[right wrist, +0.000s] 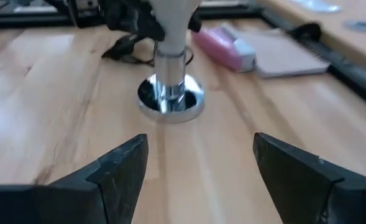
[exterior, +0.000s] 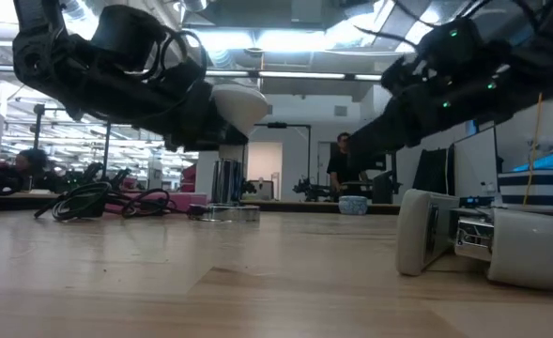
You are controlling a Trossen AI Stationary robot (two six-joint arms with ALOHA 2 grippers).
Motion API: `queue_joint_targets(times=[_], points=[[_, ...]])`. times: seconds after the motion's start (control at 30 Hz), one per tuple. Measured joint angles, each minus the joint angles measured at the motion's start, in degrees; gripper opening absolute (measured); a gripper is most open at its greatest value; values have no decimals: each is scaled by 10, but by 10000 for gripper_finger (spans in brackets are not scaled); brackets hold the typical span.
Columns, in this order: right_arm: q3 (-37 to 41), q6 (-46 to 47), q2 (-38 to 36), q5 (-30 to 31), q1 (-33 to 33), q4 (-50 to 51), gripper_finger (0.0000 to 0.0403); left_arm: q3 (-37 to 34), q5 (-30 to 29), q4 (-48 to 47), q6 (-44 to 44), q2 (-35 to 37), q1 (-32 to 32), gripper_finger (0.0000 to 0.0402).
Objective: Screw lightbulb
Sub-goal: Insert the lightbulb into the lamp
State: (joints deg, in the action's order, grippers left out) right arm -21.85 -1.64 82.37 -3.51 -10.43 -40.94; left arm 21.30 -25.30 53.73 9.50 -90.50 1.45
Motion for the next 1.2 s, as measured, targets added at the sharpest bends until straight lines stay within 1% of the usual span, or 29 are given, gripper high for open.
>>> queue_joint_targets(times=[0.13, 0.37, 0.47, 0.53, 0.7, 0.9, 1.2], points=[[-40, 0, 60, 0, 20, 0, 296, 0, 3, -26, 18, 0, 0, 221], [-133, -1, 159, 0, 38, 8, 296, 0, 4, -21, 18, 0, -1, 221], [-164, -1, 184, 5, 37, 10, 296, 0, 5, -22, 18, 0, -1, 221], [-180, -5, 190, 14, 37, 9, 296, 0, 5, -26, 19, 0, -1, 221], [-211, -62, 186, 20, 37, 7, 296, 0, 5, -39, 20, 0, -1, 221], [-243, -104, 185, 35, 37, 6, 296, 0, 5, -40, 21, 0, -1, 221], [-251, -108, 185, 35, 37, 5, 296, 0, 5, -39, 21, 0, -1, 221]])
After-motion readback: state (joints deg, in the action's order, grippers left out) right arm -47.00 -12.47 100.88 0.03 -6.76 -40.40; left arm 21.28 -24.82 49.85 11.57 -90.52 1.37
